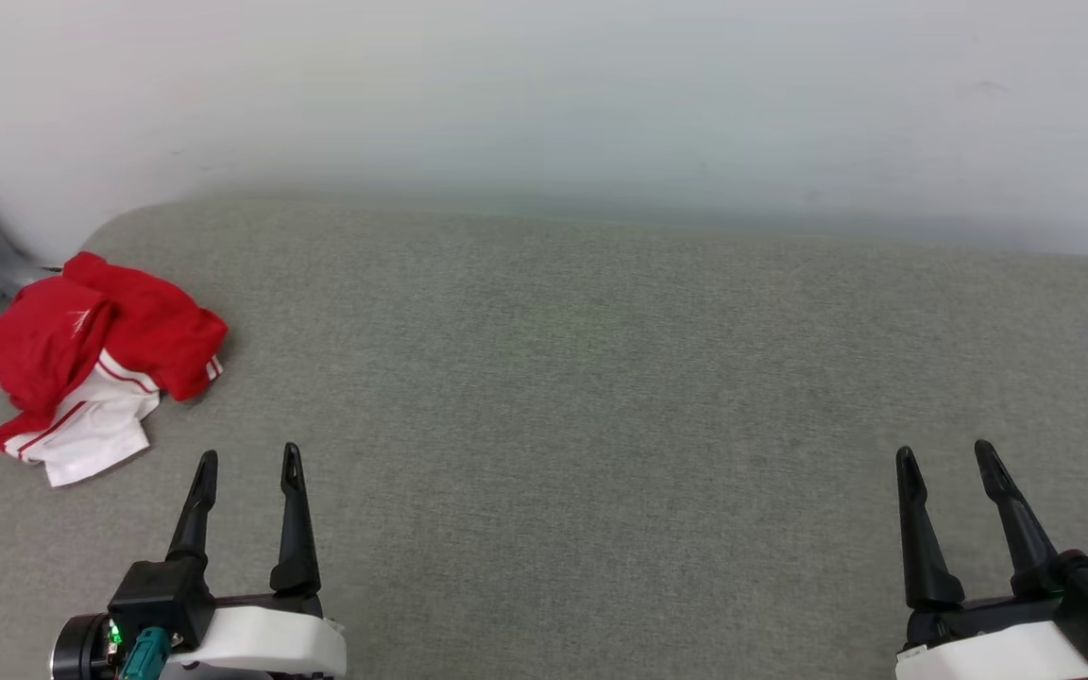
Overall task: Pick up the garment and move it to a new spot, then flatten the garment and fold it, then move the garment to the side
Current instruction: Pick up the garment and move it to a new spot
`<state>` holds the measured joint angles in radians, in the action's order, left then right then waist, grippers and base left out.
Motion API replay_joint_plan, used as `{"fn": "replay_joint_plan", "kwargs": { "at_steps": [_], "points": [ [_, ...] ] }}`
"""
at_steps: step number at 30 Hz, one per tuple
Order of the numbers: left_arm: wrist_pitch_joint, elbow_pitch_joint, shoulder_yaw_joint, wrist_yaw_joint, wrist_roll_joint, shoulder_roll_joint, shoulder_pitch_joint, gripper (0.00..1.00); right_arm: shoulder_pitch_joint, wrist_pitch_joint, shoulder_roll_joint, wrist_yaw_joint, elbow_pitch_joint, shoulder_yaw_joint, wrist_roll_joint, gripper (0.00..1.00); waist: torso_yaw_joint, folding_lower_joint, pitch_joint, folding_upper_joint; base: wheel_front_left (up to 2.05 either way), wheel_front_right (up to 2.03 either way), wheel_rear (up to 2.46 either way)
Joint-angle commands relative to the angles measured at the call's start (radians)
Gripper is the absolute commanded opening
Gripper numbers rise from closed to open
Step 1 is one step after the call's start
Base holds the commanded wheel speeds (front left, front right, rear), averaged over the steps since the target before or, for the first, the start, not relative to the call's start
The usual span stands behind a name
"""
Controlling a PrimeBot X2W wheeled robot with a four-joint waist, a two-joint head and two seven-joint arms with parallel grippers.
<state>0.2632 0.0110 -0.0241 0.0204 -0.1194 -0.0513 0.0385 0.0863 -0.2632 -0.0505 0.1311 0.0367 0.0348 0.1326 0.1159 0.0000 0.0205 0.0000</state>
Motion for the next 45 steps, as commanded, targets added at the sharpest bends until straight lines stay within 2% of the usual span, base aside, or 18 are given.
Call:
{"fn": "replay_joint_plan", "kwargs": {
  "at_steps": [1, 14, 26, 36, 45],
  "points": [
    [0.002, 0.002, 0.000, -0.002, -0.002, 0.002, -0.004, 1.00, 0.014, -0.002, 0.001, -0.001, 0.003, 0.001, 0.000, 1.00, 0.037, 0.0000, 0.002, 0.0000, 0.00, 0.00, 0.00],
    [0.002, 0.005, -0.022, 0.004, -0.021, 0.002, 0.000, 1.00, 0.008, -0.002, 0.000, -0.001, 0.009, -0.019, -0.013, 1.00, 0.188, 0.0000, 0.021, 0.0000, 0.00, 0.00, 0.00],
    [0.002, 0.009, -0.034, 0.009, -0.044, 0.002, -0.001, 1.00, 0.007, -0.002, 0.000, -0.001, 0.011, -0.026, -0.026, 1.00, 0.290, 0.0000, 0.031, 0.0000, 0.00, 0.00, 0.00],
    [0.002, 0.013, -0.055, 0.008, -0.055, 0.002, 0.006, 1.00, 0.007, -0.002, 0.000, -0.001, 0.012, -0.031, -0.029, 1.00, 0.335, 0.0000, 0.034, 0.0000, 0.00, 0.00, 0.00],
    [0.003, 0.011, -0.072, 0.016, -0.077, 0.001, -0.003, 1.00, 0.004, -0.002, 0.000, -0.001, 0.013, -0.035, -0.032, 1.00, 0.330, 0.0000, 0.040, 0.0000, 0.00, 0.00, 0.00]
  ]
}}
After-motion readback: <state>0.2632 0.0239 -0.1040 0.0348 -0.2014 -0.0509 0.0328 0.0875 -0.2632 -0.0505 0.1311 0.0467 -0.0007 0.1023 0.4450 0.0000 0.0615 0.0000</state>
